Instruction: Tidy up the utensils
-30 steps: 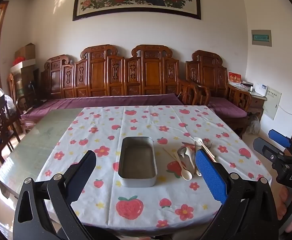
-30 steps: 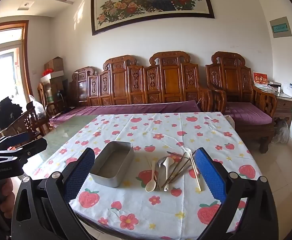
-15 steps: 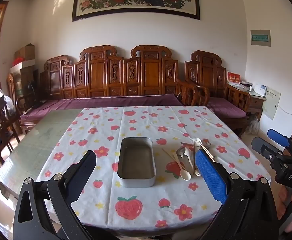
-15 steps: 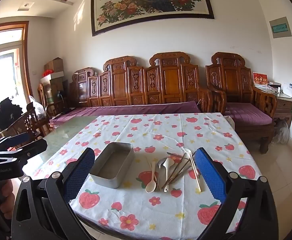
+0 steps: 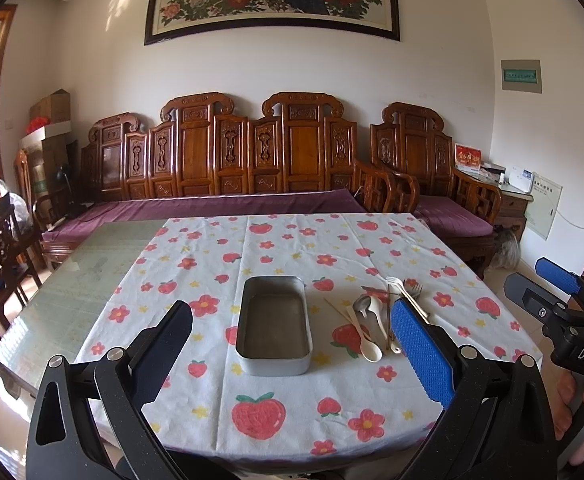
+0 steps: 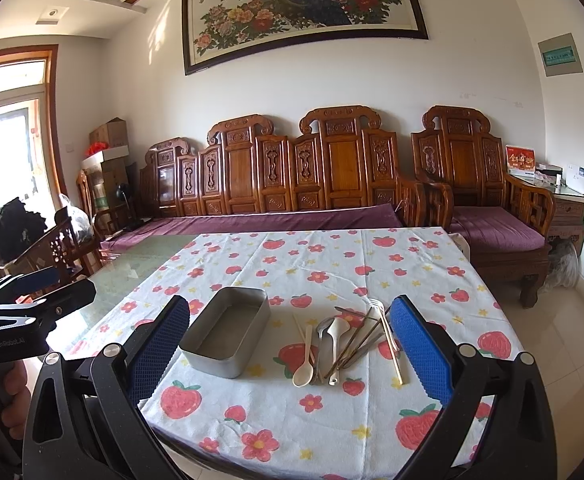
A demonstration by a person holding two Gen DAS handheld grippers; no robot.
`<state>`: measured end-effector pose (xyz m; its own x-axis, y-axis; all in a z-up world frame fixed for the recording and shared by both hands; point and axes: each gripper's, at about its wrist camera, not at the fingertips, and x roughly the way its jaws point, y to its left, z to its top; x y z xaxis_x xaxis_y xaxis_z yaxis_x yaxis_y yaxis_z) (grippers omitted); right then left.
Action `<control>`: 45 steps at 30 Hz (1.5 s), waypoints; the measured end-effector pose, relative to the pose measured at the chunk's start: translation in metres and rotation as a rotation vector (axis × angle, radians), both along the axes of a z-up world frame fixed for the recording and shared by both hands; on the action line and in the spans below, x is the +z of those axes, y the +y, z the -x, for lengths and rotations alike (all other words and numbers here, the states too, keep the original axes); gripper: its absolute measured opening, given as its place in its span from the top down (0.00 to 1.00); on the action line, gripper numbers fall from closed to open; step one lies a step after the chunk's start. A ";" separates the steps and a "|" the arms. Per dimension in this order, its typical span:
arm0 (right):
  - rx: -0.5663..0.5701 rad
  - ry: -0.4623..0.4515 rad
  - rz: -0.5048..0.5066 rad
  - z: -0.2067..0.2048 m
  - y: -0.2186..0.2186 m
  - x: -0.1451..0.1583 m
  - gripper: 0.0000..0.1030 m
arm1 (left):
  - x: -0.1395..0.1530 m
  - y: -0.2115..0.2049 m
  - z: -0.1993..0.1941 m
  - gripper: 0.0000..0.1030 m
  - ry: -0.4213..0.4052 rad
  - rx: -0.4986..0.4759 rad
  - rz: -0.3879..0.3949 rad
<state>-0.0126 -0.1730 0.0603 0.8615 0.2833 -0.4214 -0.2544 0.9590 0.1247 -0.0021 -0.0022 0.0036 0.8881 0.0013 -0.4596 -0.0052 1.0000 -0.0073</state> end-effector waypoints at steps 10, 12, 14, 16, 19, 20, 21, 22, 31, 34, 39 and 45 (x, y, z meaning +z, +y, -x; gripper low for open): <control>0.000 -0.002 -0.001 0.000 0.000 -0.001 0.02 | 0.006 -0.001 0.001 0.06 -0.002 0.001 0.000; 0.000 -0.002 -0.002 0.000 0.000 -0.001 0.02 | 0.007 -0.001 0.001 0.06 -0.002 0.000 0.000; -0.001 -0.002 -0.001 0.000 0.000 -0.001 0.02 | 0.006 -0.001 0.001 0.06 -0.002 0.001 -0.002; 0.000 -0.002 -0.002 0.000 0.000 -0.001 0.02 | 0.006 -0.001 0.001 0.06 -0.003 0.001 -0.002; 0.000 -0.003 -0.002 0.000 0.000 -0.001 0.02 | 0.012 -0.001 0.001 0.06 -0.004 0.000 -0.001; 0.000 -0.003 -0.003 0.000 -0.001 -0.001 0.02 | 0.011 -0.001 0.001 0.06 -0.005 0.000 -0.002; 0.000 -0.003 -0.003 0.000 -0.001 -0.001 0.02 | 0.012 -0.001 0.001 0.06 -0.005 0.000 -0.002; 0.001 -0.003 -0.003 0.000 -0.001 -0.001 0.02 | 0.014 -0.001 0.001 0.06 -0.005 0.000 -0.002; 0.000 -0.003 -0.005 0.000 -0.001 -0.001 0.02 | 0.022 -0.004 0.005 0.06 -0.008 -0.001 -0.005; 0.001 -0.005 -0.004 -0.001 0.001 0.007 0.02 | 0.022 -0.004 0.005 0.06 -0.009 -0.002 -0.004; 0.001 -0.005 -0.006 0.000 0.000 0.007 0.02 | 0.022 -0.004 0.005 0.06 -0.009 -0.002 -0.005; 0.001 -0.005 -0.006 0.001 0.000 0.006 0.02 | 0.022 -0.004 0.005 0.06 -0.010 -0.001 -0.006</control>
<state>-0.0132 -0.1732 0.0661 0.8634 0.2863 -0.4154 -0.2555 0.9581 0.1292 -0.0071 -0.0065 0.0252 0.8926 0.0025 -0.4509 -0.0037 1.0000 -0.0017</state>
